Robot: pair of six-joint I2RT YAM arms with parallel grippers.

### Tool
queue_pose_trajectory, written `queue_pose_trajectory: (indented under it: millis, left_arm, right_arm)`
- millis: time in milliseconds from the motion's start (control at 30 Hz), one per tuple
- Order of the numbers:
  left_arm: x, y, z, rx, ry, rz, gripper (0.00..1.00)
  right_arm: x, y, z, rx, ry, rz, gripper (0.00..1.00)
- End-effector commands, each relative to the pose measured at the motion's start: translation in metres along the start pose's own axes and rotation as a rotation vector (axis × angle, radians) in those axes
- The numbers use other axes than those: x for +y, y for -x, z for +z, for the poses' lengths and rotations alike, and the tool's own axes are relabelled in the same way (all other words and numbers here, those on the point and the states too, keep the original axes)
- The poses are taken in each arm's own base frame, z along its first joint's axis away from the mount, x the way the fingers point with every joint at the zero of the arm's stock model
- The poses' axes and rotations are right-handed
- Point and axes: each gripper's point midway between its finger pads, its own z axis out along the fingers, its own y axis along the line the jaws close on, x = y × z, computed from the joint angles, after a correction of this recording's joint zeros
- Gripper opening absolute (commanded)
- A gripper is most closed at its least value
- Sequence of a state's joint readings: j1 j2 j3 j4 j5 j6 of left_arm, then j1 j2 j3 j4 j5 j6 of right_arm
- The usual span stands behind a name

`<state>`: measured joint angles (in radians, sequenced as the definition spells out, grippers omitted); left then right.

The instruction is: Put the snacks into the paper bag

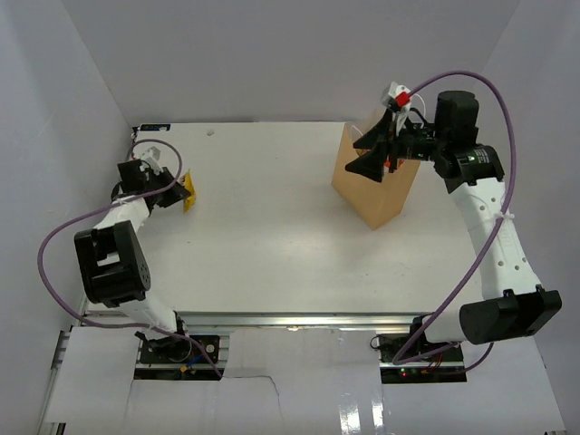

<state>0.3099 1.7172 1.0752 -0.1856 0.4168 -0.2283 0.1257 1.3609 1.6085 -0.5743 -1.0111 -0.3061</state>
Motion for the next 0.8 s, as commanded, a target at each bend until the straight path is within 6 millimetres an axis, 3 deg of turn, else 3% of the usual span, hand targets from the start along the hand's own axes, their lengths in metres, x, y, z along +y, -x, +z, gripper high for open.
queue_pose_trajectory:
  millis: [0,33,67,133,200,267,300,400,567,767]
  left_arm:
    - [-0.116,-0.01,-0.034,-0.021,-0.396,0.061,0.24]
    - [-0.154,-0.015,-0.046,-0.044,-0.498,0.125,0.24]
    - [-0.173,-0.026,-0.052,-0.026,-0.558,0.134,0.25]
    - [-0.22,-0.06,-0.073,0.016,-0.69,0.15,0.25]
    - [-0.253,-0.084,-0.088,0.048,-0.766,0.177,0.25]
    - [-0.274,-0.094,-0.107,0.032,-0.83,0.163,0.25]
    - [-0.289,-0.106,-0.113,0.043,-0.856,0.168,0.26]
    - [-0.313,-0.123,-0.129,0.029,-0.897,0.169,0.27]
    - [-0.326,-0.143,-0.139,0.035,-0.908,0.169,0.28]
    - [-0.334,-0.153,-0.15,0.034,-0.933,0.175,0.29]
  right_arm:
    - [0.026,0.015,0.024,0.011,0.052,-0.026,0.74]
    - [0.032,0.015,0.031,0.019,0.071,-0.016,0.74]
    - [0.047,0.012,0.046,0.027,0.114,0.015,0.73]
    - [0.054,0.001,0.062,0.048,0.138,0.074,0.73]
    - [0.064,-0.021,0.085,0.094,0.153,0.199,0.73]
    - [0.069,-0.036,0.103,0.123,0.128,0.319,0.74]
    - [0.062,-0.049,0.114,0.145,0.056,0.442,0.75]
    - [0.063,-0.074,0.131,0.184,0.001,0.648,0.78]
    - [0.067,-0.11,0.14,0.243,-0.04,0.829,0.8]
    - [0.073,-0.125,0.153,0.246,-0.005,0.921,0.76]
